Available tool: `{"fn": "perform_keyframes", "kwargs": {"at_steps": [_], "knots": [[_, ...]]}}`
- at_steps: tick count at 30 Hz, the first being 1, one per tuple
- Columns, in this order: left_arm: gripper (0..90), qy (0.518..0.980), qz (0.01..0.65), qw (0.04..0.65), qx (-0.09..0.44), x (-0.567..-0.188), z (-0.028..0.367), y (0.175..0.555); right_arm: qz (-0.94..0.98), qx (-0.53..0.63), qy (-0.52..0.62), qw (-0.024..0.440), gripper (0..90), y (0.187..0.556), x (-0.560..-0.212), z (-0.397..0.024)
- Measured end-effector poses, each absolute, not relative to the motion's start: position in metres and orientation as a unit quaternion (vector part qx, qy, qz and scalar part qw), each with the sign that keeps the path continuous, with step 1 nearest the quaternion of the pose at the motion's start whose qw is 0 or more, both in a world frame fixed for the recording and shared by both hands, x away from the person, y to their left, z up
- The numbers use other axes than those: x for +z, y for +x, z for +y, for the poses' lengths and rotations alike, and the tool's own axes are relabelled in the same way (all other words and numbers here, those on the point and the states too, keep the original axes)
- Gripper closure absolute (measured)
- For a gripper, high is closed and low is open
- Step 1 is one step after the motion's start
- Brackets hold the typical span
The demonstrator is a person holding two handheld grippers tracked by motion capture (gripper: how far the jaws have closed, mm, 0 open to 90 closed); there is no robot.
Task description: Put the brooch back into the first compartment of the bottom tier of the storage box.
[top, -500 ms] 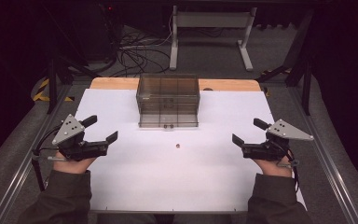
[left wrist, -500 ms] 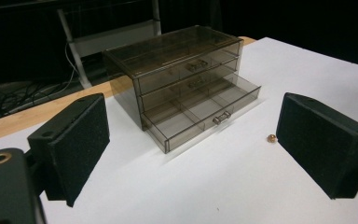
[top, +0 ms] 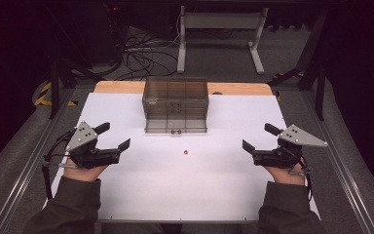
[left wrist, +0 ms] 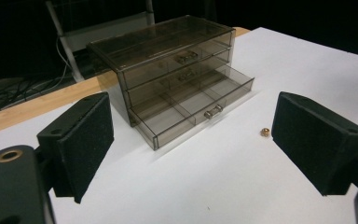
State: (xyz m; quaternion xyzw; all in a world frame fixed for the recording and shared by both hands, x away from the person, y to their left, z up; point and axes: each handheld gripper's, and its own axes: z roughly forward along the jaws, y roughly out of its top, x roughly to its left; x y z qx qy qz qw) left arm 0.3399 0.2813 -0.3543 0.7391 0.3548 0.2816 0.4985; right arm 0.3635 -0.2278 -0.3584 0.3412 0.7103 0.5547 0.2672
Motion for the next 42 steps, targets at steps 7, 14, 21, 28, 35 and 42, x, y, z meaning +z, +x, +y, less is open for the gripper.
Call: {"fn": "perform_keyframes", "kwargs": {"at_steps": [7, 14, 21, 28, 35, 42], "knots": [[17.0, 0.749, 0.349, 0.493, 0.273, -0.360, 0.271, 0.344, 0.710, 0.555, 0.341, 0.266, 2.4, 0.363, -0.358, -0.228], [19.5, 0.755, 0.347, 0.489, 0.267, -0.364, 0.265, 0.346, 0.712, 0.555, 0.341, 0.262, 2.3, 0.364, -0.359, -0.226], [22.2, 0.761, 0.340, 0.490, 0.255, -0.370, 0.254, 0.350, 0.713, 0.555, 0.341, 0.259, 2.2, 0.364, -0.359, -0.226], [24.1, 0.763, 0.338, 0.492, 0.247, -0.375, 0.246, 0.354, 0.713, 0.556, 0.341, 0.259, 2.2, 0.364, -0.359, -0.226], [25.8, 0.762, 0.341, 0.494, 0.243, -0.377, 0.242, 0.358, 0.713, 0.555, 0.340, 0.259, 2.2, 0.364, -0.359, -0.226], [26.4, 0.768, 0.339, 0.488, 0.239, -0.384, 0.232, 0.363, 0.712, 0.557, 0.340, 0.261, 2.2, 0.363, -0.359, -0.226]]}}
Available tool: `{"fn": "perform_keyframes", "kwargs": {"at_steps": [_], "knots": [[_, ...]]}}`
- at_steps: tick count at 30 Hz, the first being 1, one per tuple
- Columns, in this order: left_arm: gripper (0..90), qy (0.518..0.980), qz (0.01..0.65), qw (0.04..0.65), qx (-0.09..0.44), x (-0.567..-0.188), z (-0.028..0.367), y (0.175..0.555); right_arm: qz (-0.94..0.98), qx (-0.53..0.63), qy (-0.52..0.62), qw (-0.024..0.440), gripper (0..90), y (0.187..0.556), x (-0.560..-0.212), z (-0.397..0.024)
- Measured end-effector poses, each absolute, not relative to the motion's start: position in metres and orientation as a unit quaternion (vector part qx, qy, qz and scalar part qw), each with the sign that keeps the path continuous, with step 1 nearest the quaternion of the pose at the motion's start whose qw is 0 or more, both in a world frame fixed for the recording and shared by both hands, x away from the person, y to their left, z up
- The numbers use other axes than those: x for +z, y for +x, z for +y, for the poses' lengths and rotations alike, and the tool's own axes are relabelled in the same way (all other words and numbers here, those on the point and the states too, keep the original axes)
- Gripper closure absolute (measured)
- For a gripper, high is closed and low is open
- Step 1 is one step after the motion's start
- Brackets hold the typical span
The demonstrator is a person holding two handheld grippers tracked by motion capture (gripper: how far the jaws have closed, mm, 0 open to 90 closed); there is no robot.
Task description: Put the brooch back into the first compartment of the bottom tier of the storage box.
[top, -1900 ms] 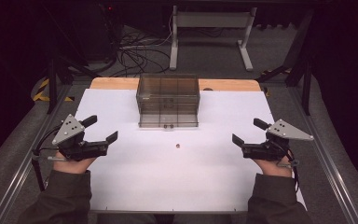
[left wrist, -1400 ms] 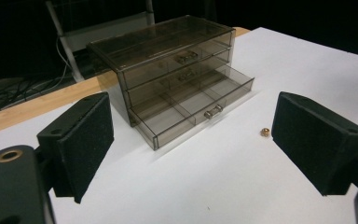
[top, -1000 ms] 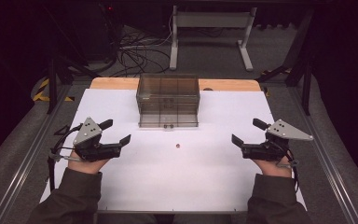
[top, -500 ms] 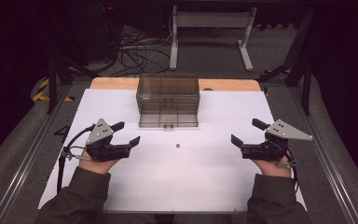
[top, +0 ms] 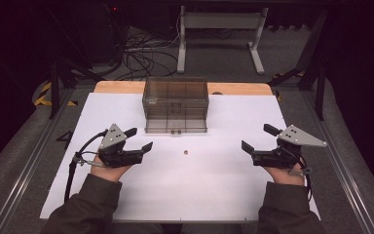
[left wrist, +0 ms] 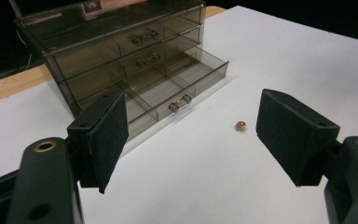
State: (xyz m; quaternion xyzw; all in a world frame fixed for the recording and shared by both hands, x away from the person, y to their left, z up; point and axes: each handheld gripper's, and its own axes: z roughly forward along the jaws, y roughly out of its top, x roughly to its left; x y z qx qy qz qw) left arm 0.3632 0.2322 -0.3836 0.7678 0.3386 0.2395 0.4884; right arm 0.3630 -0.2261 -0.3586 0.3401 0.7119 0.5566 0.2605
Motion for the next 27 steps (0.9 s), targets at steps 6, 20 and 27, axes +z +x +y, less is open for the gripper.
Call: {"fn": "perform_keyframes", "kwargs": {"at_steps": [6, 20, 27], "knots": [[26.9, 0.772, 0.338, 0.486, 0.233, -0.390, 0.223, 0.369, 0.711, 0.557, 0.341, 0.260, 2.2, 0.363, -0.359, -0.227], [29.3, 0.777, 0.335, 0.483, 0.227, -0.399, 0.204, 0.378, 0.711, 0.557, 0.341, 0.259, 2.2, 0.363, -0.359, -0.227], [30.9, 0.782, 0.334, 0.477, 0.221, -0.406, 0.193, 0.385, 0.710, 0.558, 0.342, 0.260, 2.2, 0.363, -0.358, -0.228]]}}
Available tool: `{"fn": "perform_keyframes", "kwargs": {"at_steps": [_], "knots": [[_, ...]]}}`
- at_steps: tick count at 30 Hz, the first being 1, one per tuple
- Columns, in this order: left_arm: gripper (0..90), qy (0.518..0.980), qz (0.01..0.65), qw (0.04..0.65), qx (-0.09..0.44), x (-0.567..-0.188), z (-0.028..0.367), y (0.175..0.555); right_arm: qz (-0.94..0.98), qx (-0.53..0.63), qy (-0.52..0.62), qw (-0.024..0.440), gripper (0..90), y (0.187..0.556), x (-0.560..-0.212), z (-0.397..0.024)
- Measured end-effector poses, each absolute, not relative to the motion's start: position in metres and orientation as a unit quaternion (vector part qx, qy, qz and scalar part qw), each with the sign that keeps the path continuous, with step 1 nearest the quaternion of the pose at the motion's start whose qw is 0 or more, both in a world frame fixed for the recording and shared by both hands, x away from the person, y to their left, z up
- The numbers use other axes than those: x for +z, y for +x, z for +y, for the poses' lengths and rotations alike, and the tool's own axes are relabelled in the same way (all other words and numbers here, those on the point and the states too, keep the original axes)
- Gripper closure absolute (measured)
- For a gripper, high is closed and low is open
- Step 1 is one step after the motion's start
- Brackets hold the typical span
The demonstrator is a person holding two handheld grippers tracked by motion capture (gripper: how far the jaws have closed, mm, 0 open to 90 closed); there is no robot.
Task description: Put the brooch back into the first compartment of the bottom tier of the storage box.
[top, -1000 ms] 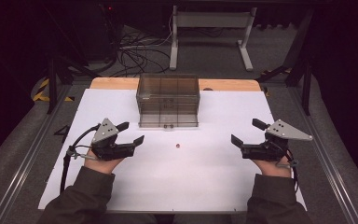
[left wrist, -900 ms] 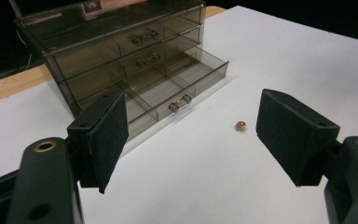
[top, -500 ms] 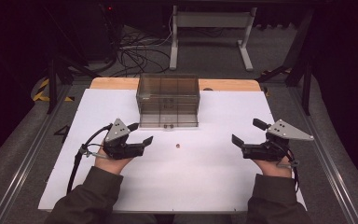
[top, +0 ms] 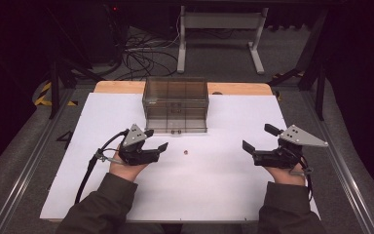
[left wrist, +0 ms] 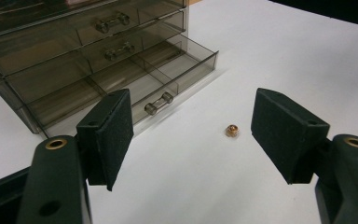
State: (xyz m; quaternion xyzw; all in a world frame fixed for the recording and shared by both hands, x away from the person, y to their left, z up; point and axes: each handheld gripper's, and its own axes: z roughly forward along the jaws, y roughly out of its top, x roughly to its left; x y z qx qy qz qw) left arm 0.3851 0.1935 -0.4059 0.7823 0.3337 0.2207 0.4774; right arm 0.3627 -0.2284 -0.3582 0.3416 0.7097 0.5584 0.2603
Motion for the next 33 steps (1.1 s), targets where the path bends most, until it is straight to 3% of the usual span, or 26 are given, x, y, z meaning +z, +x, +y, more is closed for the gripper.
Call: {"fn": "perform_keyframes", "kwargs": {"at_steps": [33], "knots": [[41.6, 0.799, 0.334, 0.460, 0.195, -0.427, 0.163, 0.409, 0.708, 0.561, 0.344, 0.258, 2.2, 0.363, -0.358, -0.230]]}}
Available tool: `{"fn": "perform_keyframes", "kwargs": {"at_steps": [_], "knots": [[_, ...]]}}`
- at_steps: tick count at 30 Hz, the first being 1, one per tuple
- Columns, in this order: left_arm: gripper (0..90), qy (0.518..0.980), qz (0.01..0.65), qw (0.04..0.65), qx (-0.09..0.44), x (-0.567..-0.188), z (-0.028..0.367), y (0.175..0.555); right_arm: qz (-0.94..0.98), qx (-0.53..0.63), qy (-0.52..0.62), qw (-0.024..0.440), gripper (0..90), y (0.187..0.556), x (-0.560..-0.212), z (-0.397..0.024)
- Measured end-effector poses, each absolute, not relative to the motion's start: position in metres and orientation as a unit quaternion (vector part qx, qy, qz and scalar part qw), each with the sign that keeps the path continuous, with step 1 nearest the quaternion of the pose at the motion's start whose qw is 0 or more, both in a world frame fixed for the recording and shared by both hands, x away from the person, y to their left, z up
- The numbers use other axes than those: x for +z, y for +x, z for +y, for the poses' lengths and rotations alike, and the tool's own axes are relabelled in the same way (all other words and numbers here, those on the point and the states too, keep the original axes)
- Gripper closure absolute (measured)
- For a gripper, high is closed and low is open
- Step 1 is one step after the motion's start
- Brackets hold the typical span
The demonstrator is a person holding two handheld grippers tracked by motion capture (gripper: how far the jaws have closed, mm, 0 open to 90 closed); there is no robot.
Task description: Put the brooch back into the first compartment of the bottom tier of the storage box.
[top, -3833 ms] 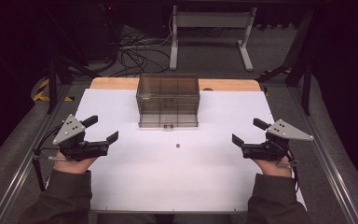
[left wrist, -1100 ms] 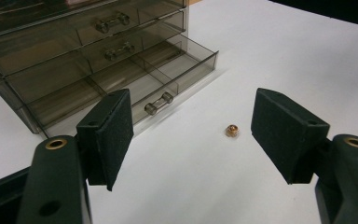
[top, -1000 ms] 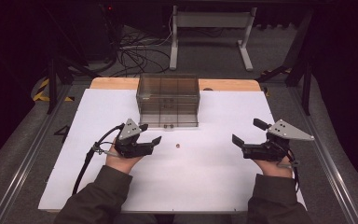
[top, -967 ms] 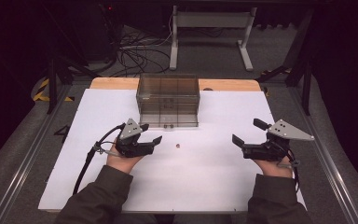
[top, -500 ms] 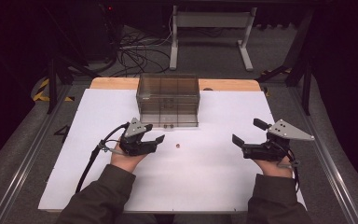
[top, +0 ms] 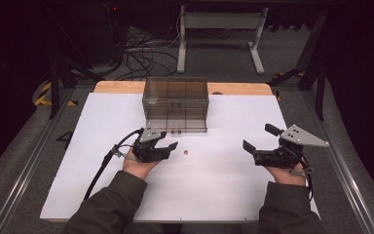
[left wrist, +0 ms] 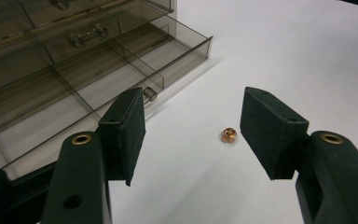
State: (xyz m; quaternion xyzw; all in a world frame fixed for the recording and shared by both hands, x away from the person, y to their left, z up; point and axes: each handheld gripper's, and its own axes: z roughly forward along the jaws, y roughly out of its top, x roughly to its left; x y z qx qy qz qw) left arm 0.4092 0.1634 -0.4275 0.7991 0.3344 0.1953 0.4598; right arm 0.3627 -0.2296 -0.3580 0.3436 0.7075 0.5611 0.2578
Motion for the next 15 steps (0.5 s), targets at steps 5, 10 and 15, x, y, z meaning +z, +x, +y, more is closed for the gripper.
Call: {"fn": "perform_keyframes", "kwargs": {"at_steps": [5, 10, 15], "knots": [[44.7, 0.806, 0.328, 0.450, 0.200, -0.432, 0.156, 0.412, 0.708, 0.561, 0.344, 0.257, 2.2, 0.363, -0.358, -0.230], [47.7, 0.809, 0.326, 0.451, 0.188, -0.437, 0.149, 0.415, 0.706, 0.563, 0.345, 0.257, 2.2, 0.362, -0.357, -0.231], [51.1, 0.816, 0.320, 0.446, 0.182, -0.441, 0.140, 0.416, 0.707, 0.563, 0.344, 0.255, 2.2, 0.363, -0.358, -0.230]]}}
